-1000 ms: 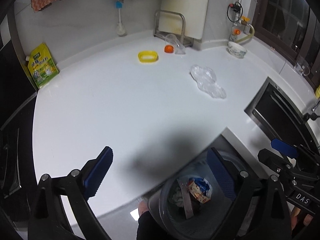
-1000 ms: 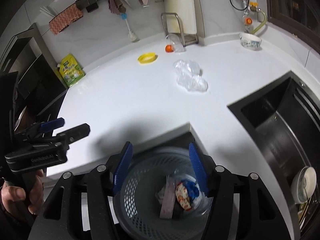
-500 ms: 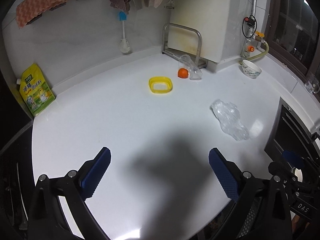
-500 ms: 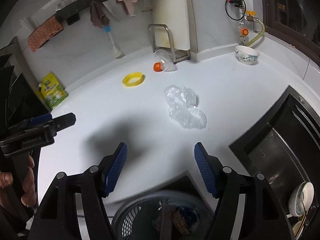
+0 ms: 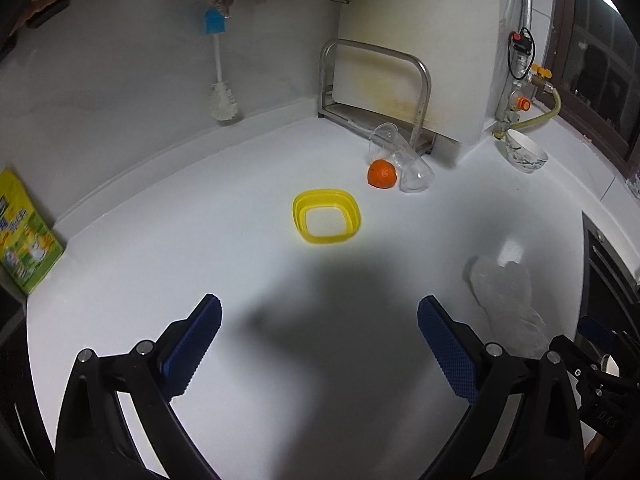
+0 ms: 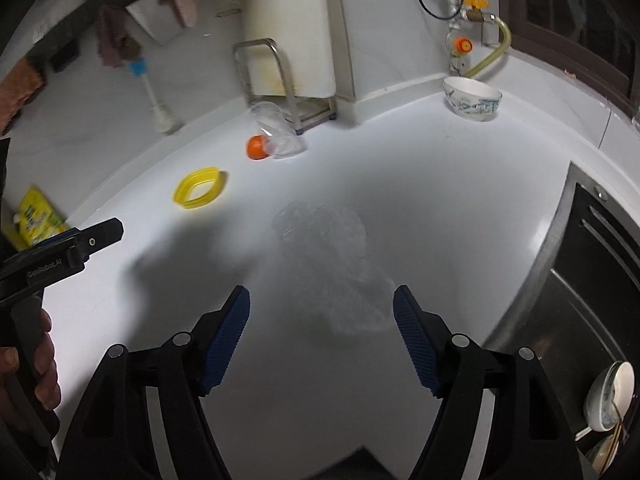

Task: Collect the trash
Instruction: 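Reach the right tool to the clear plastic bag and grasp it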

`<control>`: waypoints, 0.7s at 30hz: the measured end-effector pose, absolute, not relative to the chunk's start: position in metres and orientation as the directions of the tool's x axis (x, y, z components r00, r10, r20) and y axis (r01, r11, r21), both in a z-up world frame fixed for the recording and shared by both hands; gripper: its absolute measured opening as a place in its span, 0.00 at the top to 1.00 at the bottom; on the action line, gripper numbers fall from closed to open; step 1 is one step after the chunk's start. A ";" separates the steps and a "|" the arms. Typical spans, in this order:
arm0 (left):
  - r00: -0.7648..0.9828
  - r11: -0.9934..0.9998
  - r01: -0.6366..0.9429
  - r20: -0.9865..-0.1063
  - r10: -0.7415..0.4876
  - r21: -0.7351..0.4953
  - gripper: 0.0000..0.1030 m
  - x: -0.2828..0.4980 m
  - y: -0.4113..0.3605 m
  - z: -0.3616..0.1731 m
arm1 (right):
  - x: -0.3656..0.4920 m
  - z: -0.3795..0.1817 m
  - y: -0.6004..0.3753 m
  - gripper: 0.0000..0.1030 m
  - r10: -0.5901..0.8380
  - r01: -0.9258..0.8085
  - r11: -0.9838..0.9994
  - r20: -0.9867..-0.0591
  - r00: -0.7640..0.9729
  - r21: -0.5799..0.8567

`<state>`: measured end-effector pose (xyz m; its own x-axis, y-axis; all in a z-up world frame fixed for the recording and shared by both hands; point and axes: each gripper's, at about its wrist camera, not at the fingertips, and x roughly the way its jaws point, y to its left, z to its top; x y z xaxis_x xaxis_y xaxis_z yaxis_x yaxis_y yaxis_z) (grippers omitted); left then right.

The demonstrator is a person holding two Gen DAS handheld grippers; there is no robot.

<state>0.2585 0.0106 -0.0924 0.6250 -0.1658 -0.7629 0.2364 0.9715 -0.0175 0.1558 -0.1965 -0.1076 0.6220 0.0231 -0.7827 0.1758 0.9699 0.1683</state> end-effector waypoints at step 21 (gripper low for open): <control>0.576 0.958 0.270 -0.781 -0.242 -0.098 0.06 0.352 0.011 -0.136 | 0.237 -0.161 -0.179 0.38 -0.065 0.176 0.984 -0.834 0.548 0.039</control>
<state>0.3524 0.0108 -0.1356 0.5761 -0.2421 -0.7807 0.2698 0.9579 -0.0979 0.2375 -0.1791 -0.1614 0.5484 -0.0651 -0.8337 0.1757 0.9837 0.0387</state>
